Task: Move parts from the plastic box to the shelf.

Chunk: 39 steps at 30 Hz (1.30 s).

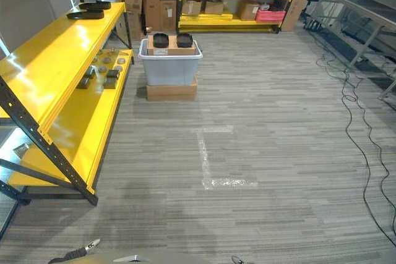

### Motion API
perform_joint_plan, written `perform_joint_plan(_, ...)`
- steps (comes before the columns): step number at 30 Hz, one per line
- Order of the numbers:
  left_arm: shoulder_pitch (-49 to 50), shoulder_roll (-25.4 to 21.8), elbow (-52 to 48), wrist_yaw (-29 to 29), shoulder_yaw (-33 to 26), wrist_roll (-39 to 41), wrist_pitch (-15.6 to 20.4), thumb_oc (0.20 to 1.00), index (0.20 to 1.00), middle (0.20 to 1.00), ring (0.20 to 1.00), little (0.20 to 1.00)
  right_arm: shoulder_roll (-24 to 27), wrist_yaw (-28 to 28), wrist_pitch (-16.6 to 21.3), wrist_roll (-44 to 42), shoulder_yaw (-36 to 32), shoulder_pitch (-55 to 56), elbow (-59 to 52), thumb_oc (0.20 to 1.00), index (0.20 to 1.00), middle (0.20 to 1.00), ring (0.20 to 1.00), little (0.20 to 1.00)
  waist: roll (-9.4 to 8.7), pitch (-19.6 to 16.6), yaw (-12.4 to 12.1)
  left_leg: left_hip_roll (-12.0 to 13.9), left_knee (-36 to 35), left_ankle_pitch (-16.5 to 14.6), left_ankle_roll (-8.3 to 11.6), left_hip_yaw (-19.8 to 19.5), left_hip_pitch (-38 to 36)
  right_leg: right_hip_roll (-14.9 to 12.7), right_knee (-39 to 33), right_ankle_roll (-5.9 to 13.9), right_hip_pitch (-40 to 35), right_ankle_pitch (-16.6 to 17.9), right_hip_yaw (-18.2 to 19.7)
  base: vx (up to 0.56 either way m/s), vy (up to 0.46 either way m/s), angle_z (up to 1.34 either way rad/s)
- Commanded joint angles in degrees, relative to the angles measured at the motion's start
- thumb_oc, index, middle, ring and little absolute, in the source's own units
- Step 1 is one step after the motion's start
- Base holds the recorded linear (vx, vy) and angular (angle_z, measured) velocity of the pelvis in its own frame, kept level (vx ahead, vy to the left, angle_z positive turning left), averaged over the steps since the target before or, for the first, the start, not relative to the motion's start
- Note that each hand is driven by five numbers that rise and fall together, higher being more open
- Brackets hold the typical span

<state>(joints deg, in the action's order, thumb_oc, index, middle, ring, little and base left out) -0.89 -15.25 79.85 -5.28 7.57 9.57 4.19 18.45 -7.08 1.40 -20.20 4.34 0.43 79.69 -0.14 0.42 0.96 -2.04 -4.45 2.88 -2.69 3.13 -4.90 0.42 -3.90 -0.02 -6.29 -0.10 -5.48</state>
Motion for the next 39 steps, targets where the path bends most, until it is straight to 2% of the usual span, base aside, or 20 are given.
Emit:
perform_joint_plan(1, -3.34, -0.52, 3.18, 0.59, -2.25, 2.79, 1.29, 1.000, 1.000, 1.000, 1.000, 1.000, -0.93, 0.22, 1.07, 1.58, 1.83, -2.89, 2.88, 1.000, 1.000, 1.000, 1.000, 1.000, -1.32, 0.33, 0.52, 3.28, -0.55, -5.98, 3.14, -1.49, -1.87, -4.40, -1.10, 5.59, -1.62, -2.12, 0.83, 0.00, -0.008, -0.04)
perform_joint_plan(4, -3.02, -0.20, 3.11, 0.69, -4.40, 5.94, 1.24, 1.000, 1.000, 1.000, 1.000, 1.000, -1.22, 0.59, 1.24, 1.66, 1.54, -2.63, 2.77, 1.000, 1.000, 1.000, 1.000, 1.000, -1.38, 0.29, 0.63, 3.39, -0.55, -6.10, 3.21, -1.33, -2.19, -4.32, -1.10, 5.54, -1.88, -2.33, 0.99, 0.00, 0.000, 0.00)
perform_joint_plan(14, -2.85, 0.97, 3.28, 0.85, -2.93, 4.48, 1.59, 1.000, 1.000, 1.000, 1.000, 1.000, -1.59, 0.97, 1.52, 2.77, 2.45, -2.72, 2.79, 1.000, 1.000, 1.000, 1.000, 1.000, -1.25, 0.33, 0.88, 3.69, -0.55, -6.41, 3.30, -1.17, -2.94, -4.24, -1.10, 5.48, -2.26, -2.51, 1.18, 0.00, 0.000, 0.00)
perform_joint_plan(26, -4.18, 1.10, 0.70, 1.76, -2.52, 7.13, 2.68, 1.000, 1.000, 1.000, 1.000, 1.000, -1.76, 2.45, 2.28, 4.21, 3.88, -3.27, 1.17, 1.000, 1.000, 1.000, 1.000, 1.000, -1.24, 0.07, 0.79, 3.82, -0.55, -6.81, 3.38, -1.30, -3.61, -4.15, -1.10, 5.38, -2.92, -2.87, 1.04, 0.00, 0.000, 0.00)
perform_joint_plan(33, -5.25, 1.13, -2.54, 3.79, -2.34, 9.74, 4.29, 1.000, 1.000, 1.000, 1.000, 1.000, -0.81, 6.23, 5.08, 2.66, 2.64, -4.43, -4.11, 1.000, 1.000, 1.000, 1.000, 1.000, -0.92, 0.31, 1.11, 3.76, -0.55, -7.01, 3.36, -1.03, -3.97, -4.05, -1.10, 5.44, -3.03, -2.86, 1.32, 0.00, 0.000, 0.00)
perform_joint_plan(39, -6.73, -0.37, -10.97, 5.73, -1.10, 12.55, 7.08, 1.000, 1.000, 1.000, 1.000, 1.000, 1.41, 7.90, 7.99, 2.74, 3.88, -6.49, -11.81, 1.000, 1.000, 1.000, 1.000, 1.000, -1.05, 0.86, 0.86, 3.84, -0.55, -7.05, 3.40, -0.87, -4.14, -4.02, -1.10, 5.48, -3.22, -2.86, 1.52, -0.01, -0.002, -0.08)
